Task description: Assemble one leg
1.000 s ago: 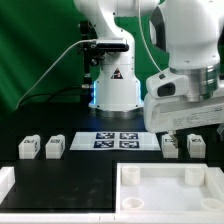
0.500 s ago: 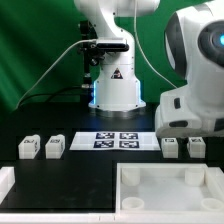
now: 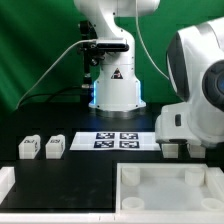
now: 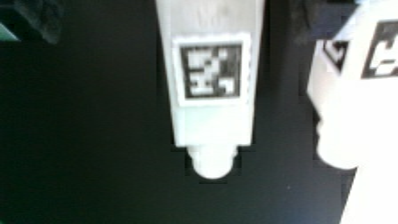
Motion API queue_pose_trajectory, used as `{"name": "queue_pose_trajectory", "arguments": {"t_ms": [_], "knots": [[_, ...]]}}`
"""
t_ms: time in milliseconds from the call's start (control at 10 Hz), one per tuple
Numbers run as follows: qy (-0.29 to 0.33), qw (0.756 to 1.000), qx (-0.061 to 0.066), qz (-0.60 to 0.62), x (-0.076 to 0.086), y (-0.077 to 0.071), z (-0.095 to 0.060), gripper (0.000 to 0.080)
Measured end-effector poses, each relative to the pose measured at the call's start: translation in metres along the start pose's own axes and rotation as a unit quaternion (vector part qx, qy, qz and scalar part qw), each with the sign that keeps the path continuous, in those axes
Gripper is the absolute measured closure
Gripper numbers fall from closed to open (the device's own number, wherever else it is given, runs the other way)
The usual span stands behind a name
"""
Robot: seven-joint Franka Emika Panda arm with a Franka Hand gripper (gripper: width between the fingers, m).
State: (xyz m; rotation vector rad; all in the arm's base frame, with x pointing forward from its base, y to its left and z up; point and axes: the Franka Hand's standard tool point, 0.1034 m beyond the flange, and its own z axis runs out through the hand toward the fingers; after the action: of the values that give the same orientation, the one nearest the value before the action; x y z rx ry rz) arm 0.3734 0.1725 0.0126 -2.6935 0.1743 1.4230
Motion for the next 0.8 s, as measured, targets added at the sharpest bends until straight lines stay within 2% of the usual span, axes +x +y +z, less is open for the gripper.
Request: {"name": "queue_pose_trajectory", "arguments": {"t_ms": [200, 400, 500, 600, 700, 800], "knots": [[-0.006, 1.000, -0.007, 0.001, -0.0035, -0.0003, 0.0140, 0.0151], [-0.004, 1.000, -0.006, 0.001, -0.0023, 0.0001, 0.0119, 0.0151], [-0.004, 1.000, -0.006, 0.001, -0.0023, 0.0000, 0.0121, 0.0278], [-0.004, 1.000, -0.006, 0.001, -0.0023, 0.0000, 0.0121, 0.0278], [-0.004, 1.000, -0.006, 0.001, -0.0023, 0.0000, 0.0121, 0.0418], [-0.004, 1.000, -0.006, 0.001, -0.0024, 0.0000, 0.0122, 0.0513]]}}
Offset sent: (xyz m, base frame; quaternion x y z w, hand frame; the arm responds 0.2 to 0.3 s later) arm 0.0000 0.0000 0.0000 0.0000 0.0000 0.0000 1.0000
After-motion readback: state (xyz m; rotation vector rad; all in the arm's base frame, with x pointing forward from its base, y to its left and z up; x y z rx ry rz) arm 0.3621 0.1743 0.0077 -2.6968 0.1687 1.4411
